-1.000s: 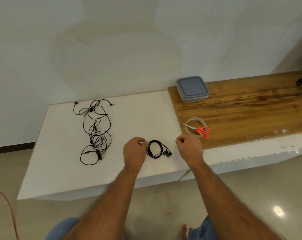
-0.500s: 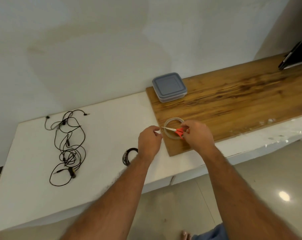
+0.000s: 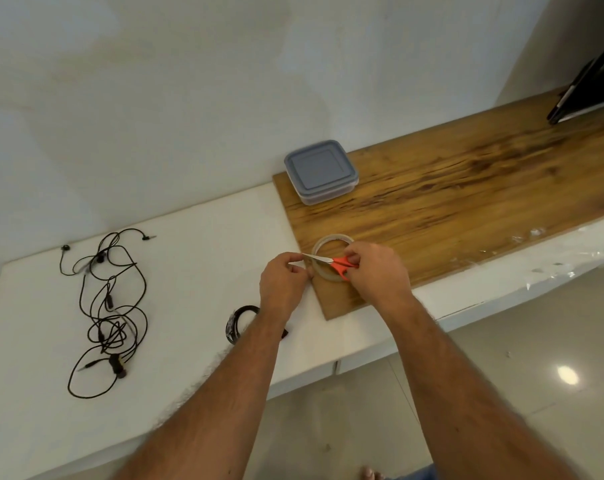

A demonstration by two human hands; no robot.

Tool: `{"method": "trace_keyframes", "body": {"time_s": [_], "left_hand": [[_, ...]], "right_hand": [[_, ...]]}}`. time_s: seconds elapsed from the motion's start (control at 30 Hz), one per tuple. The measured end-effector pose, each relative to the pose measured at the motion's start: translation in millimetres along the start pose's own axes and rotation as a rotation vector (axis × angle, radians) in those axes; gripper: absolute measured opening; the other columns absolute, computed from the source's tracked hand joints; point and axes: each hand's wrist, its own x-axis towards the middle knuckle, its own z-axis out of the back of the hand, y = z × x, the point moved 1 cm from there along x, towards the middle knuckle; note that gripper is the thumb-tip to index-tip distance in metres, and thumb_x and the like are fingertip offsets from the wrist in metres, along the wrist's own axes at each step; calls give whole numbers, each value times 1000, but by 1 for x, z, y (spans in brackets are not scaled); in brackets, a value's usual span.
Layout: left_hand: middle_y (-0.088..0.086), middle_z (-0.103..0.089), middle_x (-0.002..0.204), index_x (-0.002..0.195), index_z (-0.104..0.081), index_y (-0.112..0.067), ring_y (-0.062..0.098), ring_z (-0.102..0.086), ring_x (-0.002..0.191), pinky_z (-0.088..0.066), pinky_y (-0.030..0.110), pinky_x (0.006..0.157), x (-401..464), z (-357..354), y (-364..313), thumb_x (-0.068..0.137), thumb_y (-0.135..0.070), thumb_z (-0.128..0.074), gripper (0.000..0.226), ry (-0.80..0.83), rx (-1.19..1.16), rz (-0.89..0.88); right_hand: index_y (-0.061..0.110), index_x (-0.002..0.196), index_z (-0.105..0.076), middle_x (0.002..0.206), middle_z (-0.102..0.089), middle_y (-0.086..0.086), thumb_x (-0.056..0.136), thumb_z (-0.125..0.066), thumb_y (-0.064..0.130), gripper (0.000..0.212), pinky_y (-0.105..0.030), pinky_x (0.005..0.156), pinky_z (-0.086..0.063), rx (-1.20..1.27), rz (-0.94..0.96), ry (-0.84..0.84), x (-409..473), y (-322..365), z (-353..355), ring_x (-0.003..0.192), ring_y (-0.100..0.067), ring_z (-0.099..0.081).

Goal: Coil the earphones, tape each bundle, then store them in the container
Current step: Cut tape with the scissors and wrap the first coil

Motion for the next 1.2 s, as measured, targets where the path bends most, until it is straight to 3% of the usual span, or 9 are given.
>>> {"method": "trace_keyframes", "body": {"time_s": [0.1,0.23,0.47,0.63,0.77,0.9,1.0,1.2], "left_hand": [[-3,-66,69,99,-68,-26,10,-55,57,-45,27,58,-1,-1,0,78,-11,-69,26,13,-65,4],[0,-61,66,98,-69,-19,10,-48,49,-40,23,50,0,-2,-5,79,-4,-67,25,59,-149,51],[0,-53,59,91,-66,-14,12,-43,46,-36,18,38,6,2,-5,88,-9,-65,6,130,-132,22],[-4,-59,62,88,-67,-19,12,-49,46,-45,25,50,6,1,-5,89,-18,-64,3,64,5,-31],[-9,-60,71,87,-63,-24,16,-57,64,-51,32,65,-4,1,-7,92,-25,-57,8,20,187,-113],[-8,-60,77,88,-61,-25,14,-56,73,-39,24,59,-15,8,-5,94,-21,-52,11,-23,263,-96],[-10,-58,75,88,-58,-25,8,-53,66,-34,18,53,-23,17,-3,95,-19,-50,12,-11,297,-79],[-12,-56,79,88,-56,-27,15,-56,76,-39,26,62,-39,37,3,97,-23,-48,11,56,336,-19]], "right_hand": [[21,111,-68,102,-70,2,85,-70,21,26,-33,83,-53,97,-26,23,0,-3,2,96,-15,-63],[18,112,-69,101,-71,2,84,-72,19,28,-26,79,-52,161,-33,30,2,-6,1,93,-12,-63],[18,114,-68,102,-70,3,83,-73,16,31,-23,79,-52,193,-49,36,5,-8,0,92,-9,-61],[19,116,-66,105,-69,2,83,-73,15,33,-22,80,-50,205,-61,72,5,-10,3,95,-9,-60],[20,119,-64,108,-68,2,83,-74,17,38,-23,82,-51,163,-55,82,5,-8,3,94,-8,-57],[19,121,-63,109,-68,2,84,-74,21,39,-28,86,-52,116,-51,58,3,-6,0,97,-10,-59],[18,117,-64,106,-69,2,83,-75,23,36,-27,83,-51,103,-62,16,2,-5,0,93,-9,-58],[22,103,-68,92,-71,6,82,-75,35,25,-31,74,-55,9,-43,-28,-3,6,-8,87,-11,-64]]}}
